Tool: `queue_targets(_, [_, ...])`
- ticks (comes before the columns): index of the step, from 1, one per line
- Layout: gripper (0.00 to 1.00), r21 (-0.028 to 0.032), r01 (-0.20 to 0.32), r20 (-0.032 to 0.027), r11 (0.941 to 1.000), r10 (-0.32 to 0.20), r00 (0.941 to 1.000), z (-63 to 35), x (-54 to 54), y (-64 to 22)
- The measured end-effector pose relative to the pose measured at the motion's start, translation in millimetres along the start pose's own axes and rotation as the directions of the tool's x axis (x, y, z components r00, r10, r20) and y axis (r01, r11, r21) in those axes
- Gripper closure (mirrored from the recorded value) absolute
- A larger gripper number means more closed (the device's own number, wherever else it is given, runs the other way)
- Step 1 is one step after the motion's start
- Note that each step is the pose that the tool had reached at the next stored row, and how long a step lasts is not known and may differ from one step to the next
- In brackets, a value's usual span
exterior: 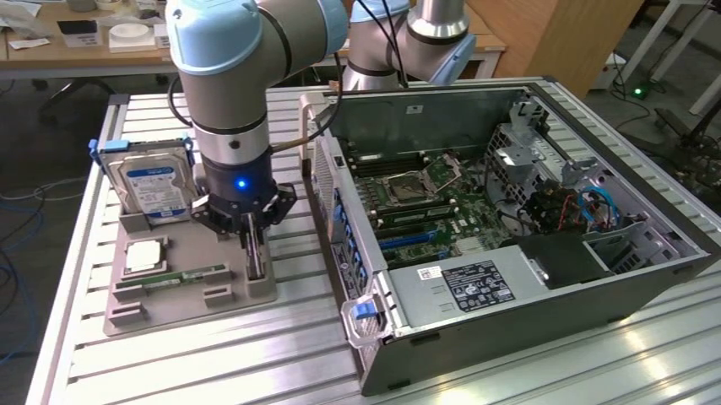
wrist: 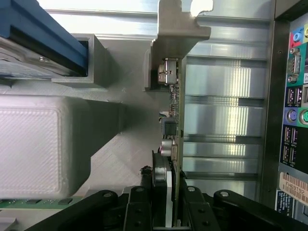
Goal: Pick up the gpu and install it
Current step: 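Pick up the gpu and move the gpu toward the slot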
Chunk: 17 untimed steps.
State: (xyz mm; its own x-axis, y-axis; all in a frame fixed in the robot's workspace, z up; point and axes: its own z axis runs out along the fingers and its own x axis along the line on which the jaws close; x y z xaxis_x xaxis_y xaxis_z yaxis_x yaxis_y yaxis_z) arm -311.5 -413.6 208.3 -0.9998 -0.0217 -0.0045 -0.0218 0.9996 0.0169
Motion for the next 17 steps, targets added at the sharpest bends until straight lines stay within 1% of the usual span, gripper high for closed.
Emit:
queue_targets(6, [0.71, 0.0, 0.0, 0.0001, 1.0, 0.0, 1.0, 0.0, 0.0, 0.0])
queue_targets(8, [0.71, -0.0008, 0.0, 0.0002, 1.0, 0.0, 1.0, 0.0, -0.1, 0.0])
queue_targets(9, [0.71, -0.0023, 0.0, 0.0003, 1.0, 0.0, 1.0, -0.1, -0.1, 0.0])
queue_targets(11, [0.71, -0.0096, 0.0, 0.001, 1.0, 0.0, 1.0, -1.8, -0.2, 0.0])
queue_targets(12, [0.71, -0.012, 0.0, 0.0004, 0.9999, 0.0, 1.0, -3.6, 0.0, 0.1])
queue_targets(17, [0.71, -0.0178, 0.0, 0.0006, 0.9998, 0.0, 1.0, -13.4, -0.1, 0.2])
